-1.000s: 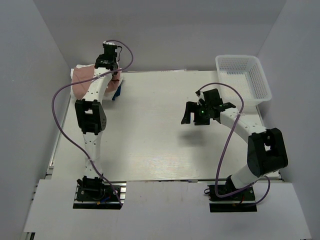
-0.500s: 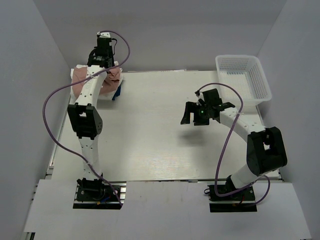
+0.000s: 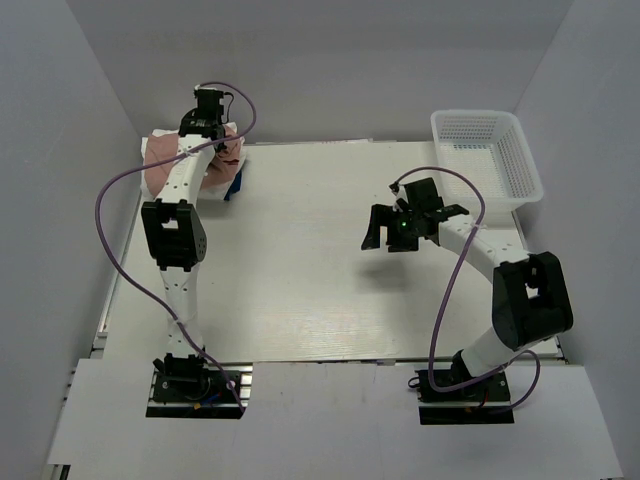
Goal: Fold and stack the t-shirts
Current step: Put the neatly folded tshirt into the corner of the board with the left arm
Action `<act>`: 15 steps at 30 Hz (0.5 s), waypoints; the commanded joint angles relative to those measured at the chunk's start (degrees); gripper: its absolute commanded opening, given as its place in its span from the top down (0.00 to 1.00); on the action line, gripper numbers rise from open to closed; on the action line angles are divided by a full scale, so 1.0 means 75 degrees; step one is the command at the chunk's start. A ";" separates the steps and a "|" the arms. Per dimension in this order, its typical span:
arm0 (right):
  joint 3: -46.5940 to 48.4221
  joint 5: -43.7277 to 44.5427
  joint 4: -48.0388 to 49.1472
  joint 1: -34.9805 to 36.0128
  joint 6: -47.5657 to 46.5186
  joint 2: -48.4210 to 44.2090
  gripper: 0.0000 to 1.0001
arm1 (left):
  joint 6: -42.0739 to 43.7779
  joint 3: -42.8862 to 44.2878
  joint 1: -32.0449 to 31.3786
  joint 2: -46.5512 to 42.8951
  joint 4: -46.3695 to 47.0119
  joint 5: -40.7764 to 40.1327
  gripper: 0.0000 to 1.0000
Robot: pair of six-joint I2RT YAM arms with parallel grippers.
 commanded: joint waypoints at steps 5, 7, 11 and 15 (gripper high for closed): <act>0.0319 -0.0306 0.0016 0.0018 -0.0082 0.0302 0.09 | -0.0463 -0.0031 0.0004 -0.0777 0.0524 0.0453 0.94; 0.0295 -0.0306 0.0015 0.0019 -0.0082 0.0314 0.09 | -0.0570 -0.0031 0.0004 -0.0871 0.0630 0.0688 0.98; 0.0272 -0.0271 0.0039 -0.0004 -0.0093 0.0302 0.09 | -0.0664 0.0038 0.0004 -0.0872 0.0899 0.1484 0.99; 0.0295 -0.0248 -0.0008 -0.0005 -0.0129 0.0302 0.09 | -0.0664 0.0191 -0.0090 -0.0509 0.0829 0.1709 0.97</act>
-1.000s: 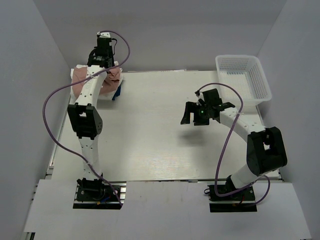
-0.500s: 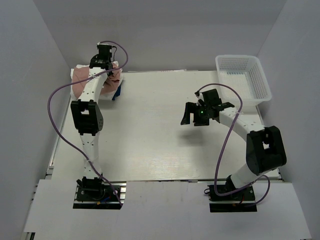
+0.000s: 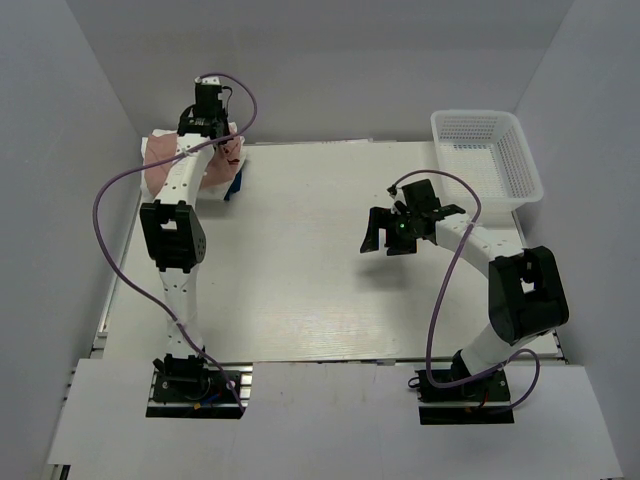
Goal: Fold and stack the t-shirts
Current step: Put the neatly folded tshirt into the corner of the board with the left arm
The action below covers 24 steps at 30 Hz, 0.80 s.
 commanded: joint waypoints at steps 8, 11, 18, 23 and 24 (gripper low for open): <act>0.0234 -0.0049 -0.0099 -0.0019 -0.0173 -0.0065 0.09 | -0.0289 0.0065 -0.0152 0.0322 0.0159 0.0851 0.92; 0.0269 -0.0084 -0.0134 0.0004 -0.0208 -0.0054 0.09 | -0.0382 0.0065 -0.0152 0.0579 0.0358 0.0852 0.86; 0.0304 -0.0061 -0.0251 0.0016 -0.0208 -0.0217 0.09 | -0.0617 0.0242 -0.0152 0.0524 0.0673 0.1705 0.45; 0.0339 -0.0131 -0.0251 0.0016 -0.0184 -0.0335 0.09 | -0.0769 0.0405 -0.0222 -0.0074 0.0757 0.2292 0.34; 0.0351 -0.0143 -0.0263 0.0016 -0.0103 -0.0405 0.09 | -0.0769 0.0336 -0.0222 -0.0249 0.0756 0.2537 0.32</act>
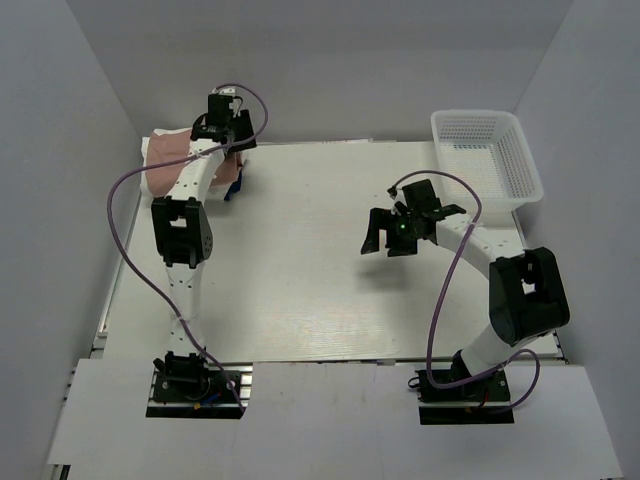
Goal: Fold and stack the t-shirts
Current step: Put the neatly folded tshirt into the corner of the board with the left arm
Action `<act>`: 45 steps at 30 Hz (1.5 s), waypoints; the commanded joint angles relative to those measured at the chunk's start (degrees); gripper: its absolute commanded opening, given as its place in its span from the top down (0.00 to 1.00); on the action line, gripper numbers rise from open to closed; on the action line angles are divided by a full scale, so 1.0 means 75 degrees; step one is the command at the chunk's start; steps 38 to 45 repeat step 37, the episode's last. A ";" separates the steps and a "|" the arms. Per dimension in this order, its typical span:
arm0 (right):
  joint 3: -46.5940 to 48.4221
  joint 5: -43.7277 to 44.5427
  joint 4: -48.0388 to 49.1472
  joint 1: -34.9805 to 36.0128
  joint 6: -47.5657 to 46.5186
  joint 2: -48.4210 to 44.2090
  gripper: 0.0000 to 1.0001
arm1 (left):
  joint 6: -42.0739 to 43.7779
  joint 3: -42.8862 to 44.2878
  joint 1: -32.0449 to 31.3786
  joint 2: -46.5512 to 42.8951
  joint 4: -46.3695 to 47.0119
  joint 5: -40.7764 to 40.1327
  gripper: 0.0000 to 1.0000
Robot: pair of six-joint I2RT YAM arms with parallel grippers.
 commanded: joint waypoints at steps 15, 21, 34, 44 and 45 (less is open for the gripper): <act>0.0214 -0.0179 -0.0021 0.0016 0.0008 -0.0978 0.09 | -0.0448 -0.2625 -0.0035 -0.4719 -0.1973 -0.0297 0.00; -0.0792 0.0476 0.0471 -0.0008 0.0418 -0.2451 0.09 | -0.1855 -0.7113 -0.0035 -0.9077 -0.2080 -0.1614 0.00; -0.2845 0.1931 0.0859 -0.0019 0.1333 -0.6589 0.09 | -0.2993 -0.6651 0.0140 -1.1484 -0.5423 -0.2754 0.00; -0.2834 0.1954 0.0661 -0.0019 0.1286 -0.6967 0.09 | -0.2923 -0.6652 0.0140 -1.1485 -0.5270 -0.2612 0.00; -0.2834 0.1954 0.0661 -0.0019 0.1286 -0.6967 0.09 | -0.2923 -0.6652 0.0140 -1.1485 -0.5270 -0.2612 0.00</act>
